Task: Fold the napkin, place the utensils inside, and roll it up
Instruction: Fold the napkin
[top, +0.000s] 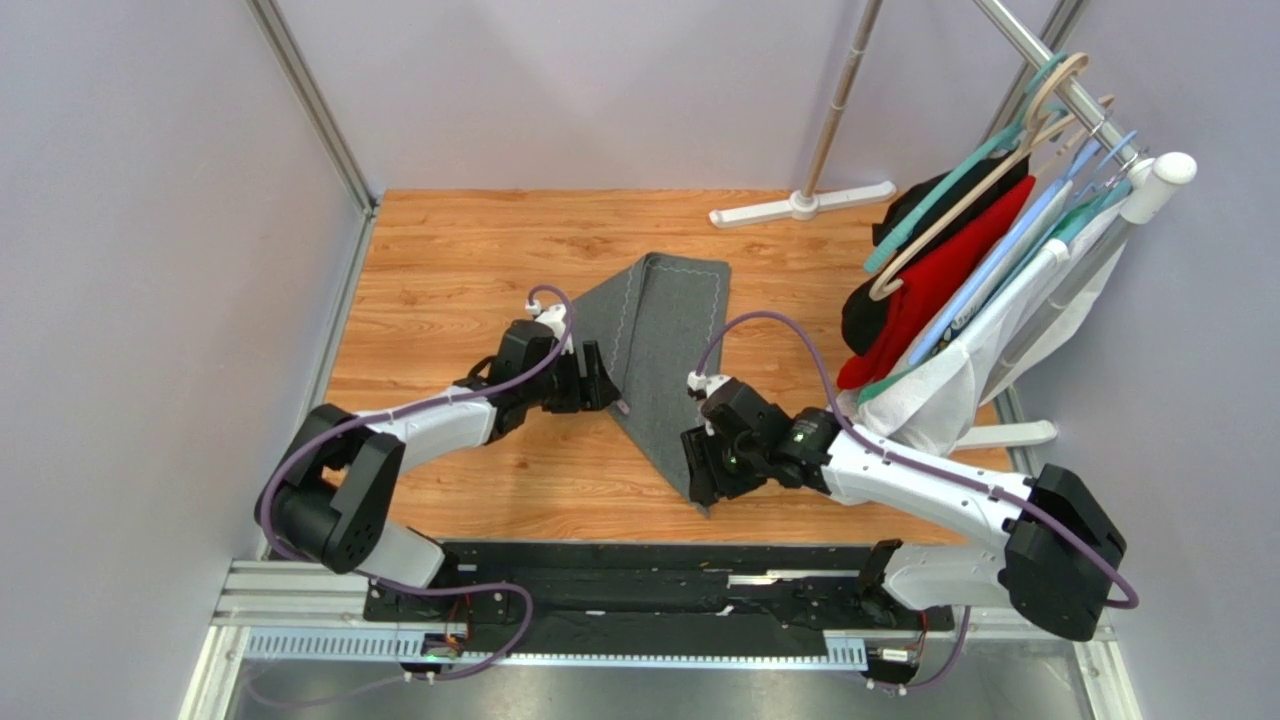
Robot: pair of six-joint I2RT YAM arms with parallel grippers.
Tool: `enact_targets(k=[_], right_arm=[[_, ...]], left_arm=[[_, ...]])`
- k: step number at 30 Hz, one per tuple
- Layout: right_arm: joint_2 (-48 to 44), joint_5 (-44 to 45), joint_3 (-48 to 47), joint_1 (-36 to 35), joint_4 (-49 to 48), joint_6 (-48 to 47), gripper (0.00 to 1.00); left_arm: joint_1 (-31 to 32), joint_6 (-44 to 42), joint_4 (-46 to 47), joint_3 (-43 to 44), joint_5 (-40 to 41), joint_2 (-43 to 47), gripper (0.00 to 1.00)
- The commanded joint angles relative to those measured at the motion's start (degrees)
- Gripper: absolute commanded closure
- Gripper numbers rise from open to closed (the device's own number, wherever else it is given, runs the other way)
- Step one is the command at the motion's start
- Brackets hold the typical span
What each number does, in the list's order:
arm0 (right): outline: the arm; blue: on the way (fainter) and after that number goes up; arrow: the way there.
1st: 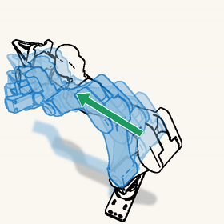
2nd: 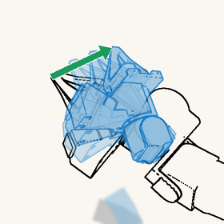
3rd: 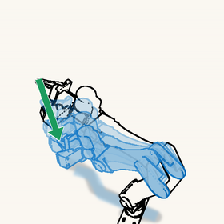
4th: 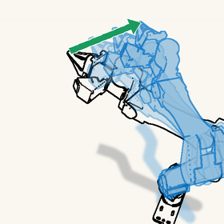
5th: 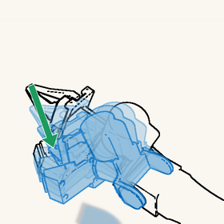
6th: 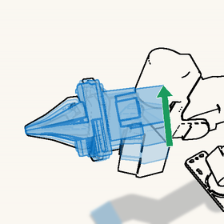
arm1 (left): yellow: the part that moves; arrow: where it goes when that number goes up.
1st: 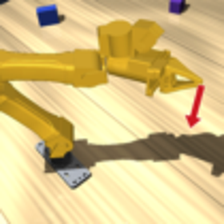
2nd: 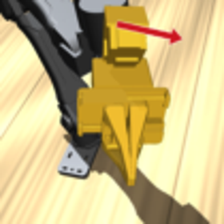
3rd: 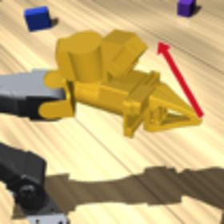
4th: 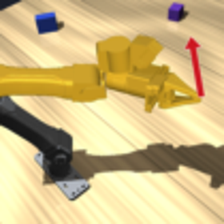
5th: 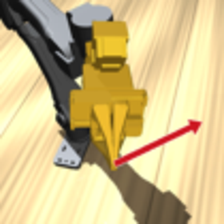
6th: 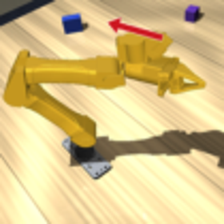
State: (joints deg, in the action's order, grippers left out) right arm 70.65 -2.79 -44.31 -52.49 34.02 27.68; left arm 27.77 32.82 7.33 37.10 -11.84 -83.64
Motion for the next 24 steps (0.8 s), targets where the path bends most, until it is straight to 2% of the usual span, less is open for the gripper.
enact_targets(k=[1, 5, 8, 12, 18, 24], right_arm=[[-1.05, 1.73, 2.56, -2.26, -1.15, 6.94, 0.48], [0.01, 2.52, 3.71, -2.71, -3.51, 8.79, 0.52], [1.33, 2.70, 3.01, -2.71, -4.57, 8.79, 0.56], [4.49, 2.70, 1.69, -2.71, -5.19, 8.00, 0.61], [8.09, 6.39, 1.16, -2.71, -4.58, 8.26, 0.71], [10.90, 6.13, 1.51, -2.71, -5.72, 8.79, 0.77]], left_arm=[[0.36, 3.21, 4.27, 0.34, -0.65, -1.53, 0.24], [0.27, 3.48, 4.97, -0.01, 0.84, -2.23, 0.30], [0.27, 3.13, 4.97, 0.16, 1.11, -3.02, 0.41], [0.01, 2.95, 4.71, 0.08, 1.82, -3.81, 0.45], [-0.17, 1.99, 4.62, -0.54, 1.20, -3.91, 0.45], [-0.17, 0.32, 3.48, -0.37, 0.41, -1.01, 0.39]])
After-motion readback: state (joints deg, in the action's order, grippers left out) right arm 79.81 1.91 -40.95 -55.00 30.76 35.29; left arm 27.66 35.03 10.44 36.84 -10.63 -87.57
